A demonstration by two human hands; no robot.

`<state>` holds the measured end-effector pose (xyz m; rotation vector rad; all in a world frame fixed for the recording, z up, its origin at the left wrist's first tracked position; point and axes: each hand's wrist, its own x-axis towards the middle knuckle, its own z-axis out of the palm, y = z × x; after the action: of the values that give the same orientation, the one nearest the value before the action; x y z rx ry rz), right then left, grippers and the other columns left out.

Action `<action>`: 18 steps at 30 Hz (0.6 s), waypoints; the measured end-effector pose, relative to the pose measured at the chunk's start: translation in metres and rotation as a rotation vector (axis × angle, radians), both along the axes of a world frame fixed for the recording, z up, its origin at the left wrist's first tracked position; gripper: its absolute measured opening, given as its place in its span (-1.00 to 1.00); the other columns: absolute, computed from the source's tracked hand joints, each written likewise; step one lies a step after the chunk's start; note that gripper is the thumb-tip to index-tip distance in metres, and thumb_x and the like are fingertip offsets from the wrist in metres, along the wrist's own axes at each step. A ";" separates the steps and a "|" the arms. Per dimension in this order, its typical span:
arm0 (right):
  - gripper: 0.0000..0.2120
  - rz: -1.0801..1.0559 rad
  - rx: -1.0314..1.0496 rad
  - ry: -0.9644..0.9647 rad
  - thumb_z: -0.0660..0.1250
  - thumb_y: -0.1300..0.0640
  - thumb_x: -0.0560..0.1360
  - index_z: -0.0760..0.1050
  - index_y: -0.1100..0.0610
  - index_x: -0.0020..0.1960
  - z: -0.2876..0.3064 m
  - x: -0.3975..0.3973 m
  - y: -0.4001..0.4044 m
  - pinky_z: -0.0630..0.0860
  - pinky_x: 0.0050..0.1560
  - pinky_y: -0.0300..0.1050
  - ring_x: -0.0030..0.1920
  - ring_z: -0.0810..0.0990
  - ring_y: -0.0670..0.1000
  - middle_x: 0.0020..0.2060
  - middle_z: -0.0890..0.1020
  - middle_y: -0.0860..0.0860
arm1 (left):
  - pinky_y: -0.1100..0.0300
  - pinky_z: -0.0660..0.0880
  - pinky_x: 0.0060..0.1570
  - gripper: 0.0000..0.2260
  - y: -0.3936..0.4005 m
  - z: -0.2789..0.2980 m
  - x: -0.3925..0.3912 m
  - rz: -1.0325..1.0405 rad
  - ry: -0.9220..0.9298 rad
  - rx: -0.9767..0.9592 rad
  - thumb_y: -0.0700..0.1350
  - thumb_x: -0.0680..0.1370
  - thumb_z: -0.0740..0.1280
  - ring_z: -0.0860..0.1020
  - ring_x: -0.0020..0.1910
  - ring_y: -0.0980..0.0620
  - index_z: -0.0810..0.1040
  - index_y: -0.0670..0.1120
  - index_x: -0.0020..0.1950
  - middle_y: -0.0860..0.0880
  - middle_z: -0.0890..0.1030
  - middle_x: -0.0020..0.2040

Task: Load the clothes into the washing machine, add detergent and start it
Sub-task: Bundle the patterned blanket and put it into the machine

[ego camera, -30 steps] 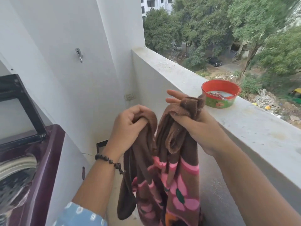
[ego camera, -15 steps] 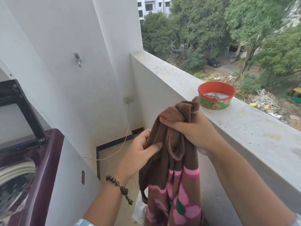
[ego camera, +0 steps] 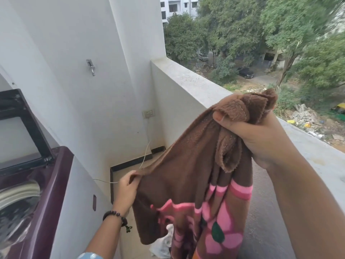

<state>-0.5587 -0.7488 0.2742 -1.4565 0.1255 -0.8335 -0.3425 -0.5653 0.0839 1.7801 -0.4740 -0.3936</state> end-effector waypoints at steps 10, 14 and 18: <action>-0.56 0.177 0.146 0.194 0.45 0.39 0.39 0.52 0.13 0.23 -0.044 0.034 0.031 0.58 0.04 -0.19 0.05 0.67 -0.02 0.04 0.69 0.07 | 0.23 0.57 -0.10 -0.71 -0.049 0.127 -0.044 -0.312 -0.372 -0.169 -0.38 0.45 0.38 0.66 -0.15 0.11 0.67 0.03 -0.17 0.07 0.71 -0.20; -0.66 0.229 0.126 0.305 0.47 0.39 0.38 0.58 0.13 0.10 -0.047 0.037 0.035 0.58 -0.07 -0.27 -0.07 0.68 -0.10 -0.13 0.72 -0.02 | 0.26 0.57 -0.08 -0.66 -0.053 0.138 -0.053 -0.355 -0.467 -0.153 -0.39 0.35 0.37 0.67 -0.16 0.13 0.65 0.08 -0.18 0.10 0.71 -0.20; -0.79 0.131 0.076 0.323 0.51 0.35 0.36 0.63 0.18 -0.04 -0.047 0.034 0.024 0.60 -0.07 -0.20 -0.10 0.69 -0.06 -0.17 0.72 0.03 | -0.01 0.49 -0.12 -0.84 -0.047 0.116 -0.043 -0.442 -0.304 -0.209 -0.10 0.40 0.43 0.55 -0.23 -0.08 0.57 0.14 -0.10 -0.14 0.63 -0.22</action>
<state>-0.5247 -0.7245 0.2272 -1.5015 0.2980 -0.4780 -0.3857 -0.6123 0.1996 1.5293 -1.0945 -0.3629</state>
